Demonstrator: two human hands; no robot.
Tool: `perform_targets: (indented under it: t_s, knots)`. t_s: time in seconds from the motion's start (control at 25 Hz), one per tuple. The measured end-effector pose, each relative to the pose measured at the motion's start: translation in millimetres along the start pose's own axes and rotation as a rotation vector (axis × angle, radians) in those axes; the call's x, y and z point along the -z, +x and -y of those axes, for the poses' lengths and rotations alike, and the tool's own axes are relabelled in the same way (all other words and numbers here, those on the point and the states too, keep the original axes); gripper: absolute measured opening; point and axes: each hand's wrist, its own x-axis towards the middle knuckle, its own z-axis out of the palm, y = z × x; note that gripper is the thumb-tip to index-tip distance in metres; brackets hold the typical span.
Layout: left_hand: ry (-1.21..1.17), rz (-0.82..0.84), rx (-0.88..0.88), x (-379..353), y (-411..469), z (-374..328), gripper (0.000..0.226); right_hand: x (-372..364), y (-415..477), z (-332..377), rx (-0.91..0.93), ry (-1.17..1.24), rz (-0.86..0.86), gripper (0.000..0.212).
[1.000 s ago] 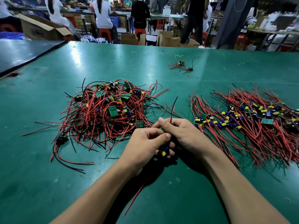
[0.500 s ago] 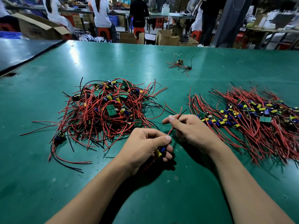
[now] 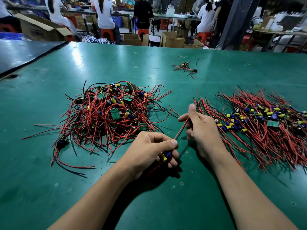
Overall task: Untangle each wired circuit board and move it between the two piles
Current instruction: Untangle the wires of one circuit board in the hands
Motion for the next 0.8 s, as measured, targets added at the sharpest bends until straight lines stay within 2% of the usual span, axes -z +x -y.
perform_targets:
  t_s: [0.08, 0.2, 0.32, 0.44, 0.52, 0.68, 0.8]
  knots:
    - [0.014, 0.019, 0.002, 1.2, -0.6, 0.5, 0.012, -0.5, 1.1, 4.7, -0.223, 0.248, 0.071, 0.061]
    - [0.022, 0.035, 0.018, 1.7, -0.9, 1.6, 0.012, 3.6, 3.1, 5.0, -0.303, 0.331, 0.151, 0.059]
    - [-0.004, -0.015, 0.012, -1.4, 0.2, 2.8, 0.015, 4.7, 2.2, 4.5, -0.274, 0.259, 0.154, 0.049]
    - [-0.143, -0.124, 0.019, -4.8, 4.9, 1.1, 0.029, 3.8, 0.8, 6.6, -0.3, 0.236, 0.163, 0.079]
    - [-0.245, -0.173, 0.046, -4.1, 7.3, -1.5, 0.041, 1.5, -1.7, 8.2, -0.296, 0.181, 0.142, 0.086]
    - [-0.294, -0.149, 0.055, -0.6, 8.9, -0.9, 0.062, -1.6, -6.9, 9.0, -0.247, 0.051, 0.152, 0.073]
    - [-0.292, -0.092, 0.016, 1.2, 10.9, 2.5, 0.071, -3.5, -11.5, 8.7, -0.166, -0.131, 0.289, 0.068]
